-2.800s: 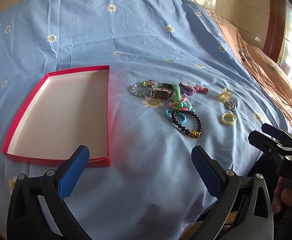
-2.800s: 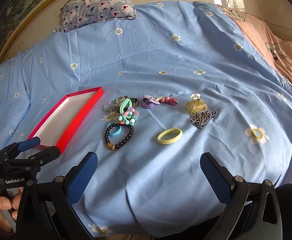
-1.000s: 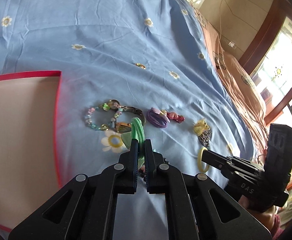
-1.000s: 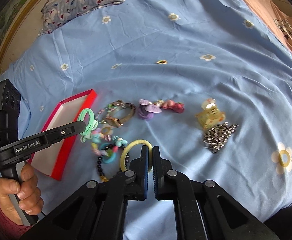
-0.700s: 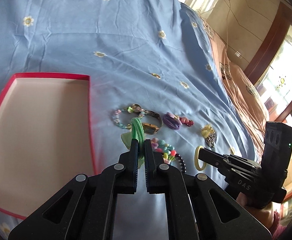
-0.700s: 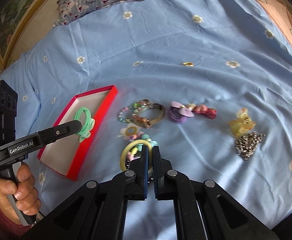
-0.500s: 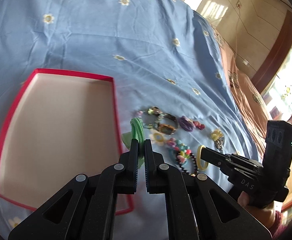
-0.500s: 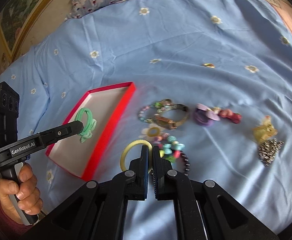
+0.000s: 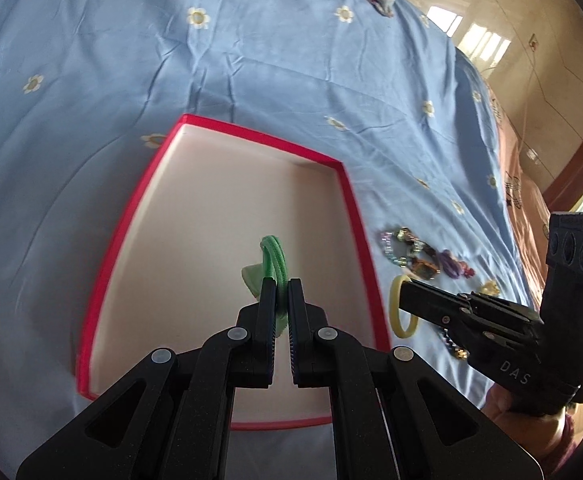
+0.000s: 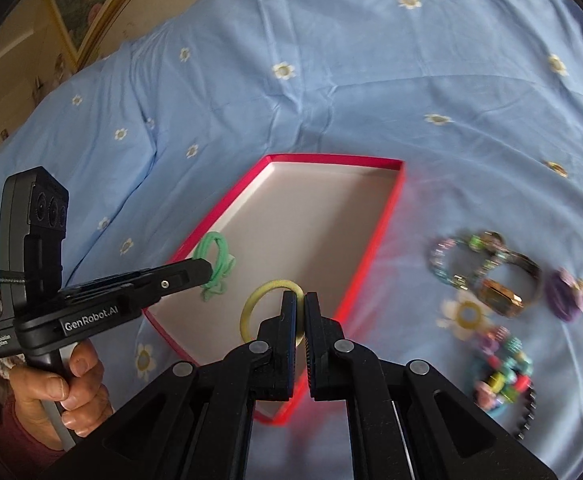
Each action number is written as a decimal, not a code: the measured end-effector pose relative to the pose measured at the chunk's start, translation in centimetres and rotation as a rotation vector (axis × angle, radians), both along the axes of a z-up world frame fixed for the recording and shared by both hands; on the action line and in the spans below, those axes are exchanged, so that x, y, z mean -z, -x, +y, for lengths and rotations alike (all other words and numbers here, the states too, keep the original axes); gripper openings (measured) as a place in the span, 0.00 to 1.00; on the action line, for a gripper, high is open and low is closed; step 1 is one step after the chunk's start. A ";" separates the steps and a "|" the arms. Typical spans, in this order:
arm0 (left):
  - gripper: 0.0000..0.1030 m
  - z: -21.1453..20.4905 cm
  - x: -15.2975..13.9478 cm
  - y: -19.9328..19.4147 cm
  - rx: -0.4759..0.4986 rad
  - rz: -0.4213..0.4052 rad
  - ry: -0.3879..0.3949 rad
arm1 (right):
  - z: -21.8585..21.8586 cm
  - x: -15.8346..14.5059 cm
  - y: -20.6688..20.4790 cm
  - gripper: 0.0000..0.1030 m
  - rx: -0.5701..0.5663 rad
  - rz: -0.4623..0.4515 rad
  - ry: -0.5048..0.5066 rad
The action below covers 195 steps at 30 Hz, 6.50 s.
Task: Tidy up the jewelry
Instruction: 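Carry green hair tie with left gripper while right gripper carries yellow tie into box, then open left gripper while right gripper opens, releasing both hair ties in the box, then grasp pastel beaded bracelet with left gripper while right gripper grasps pink hair clip, then carry beaded bracelet with left gripper while right gripper carries pink clip into box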
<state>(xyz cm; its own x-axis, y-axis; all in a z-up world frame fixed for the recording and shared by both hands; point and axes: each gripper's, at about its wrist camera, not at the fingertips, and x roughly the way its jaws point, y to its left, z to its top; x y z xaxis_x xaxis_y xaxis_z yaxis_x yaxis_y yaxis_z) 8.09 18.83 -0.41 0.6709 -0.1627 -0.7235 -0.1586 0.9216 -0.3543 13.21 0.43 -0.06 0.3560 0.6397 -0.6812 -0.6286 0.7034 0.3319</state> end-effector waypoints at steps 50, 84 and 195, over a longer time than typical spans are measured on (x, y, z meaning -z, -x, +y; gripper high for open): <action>0.37 -1.4 -0.2 0.0 0.021 0.035 -0.022 | -3.6 1.0 -1.2 0.33 0.091 0.022 0.045; 0.37 -12.1 -0.2 -6.8 0.254 0.066 -0.106 | -19.5 2.1 -4.1 0.35 0.409 0.036 0.057; 0.06 5.1 4.1 -6.6 -0.053 0.151 -0.093 | 6.8 5.2 -7.2 0.17 -0.059 0.073 0.170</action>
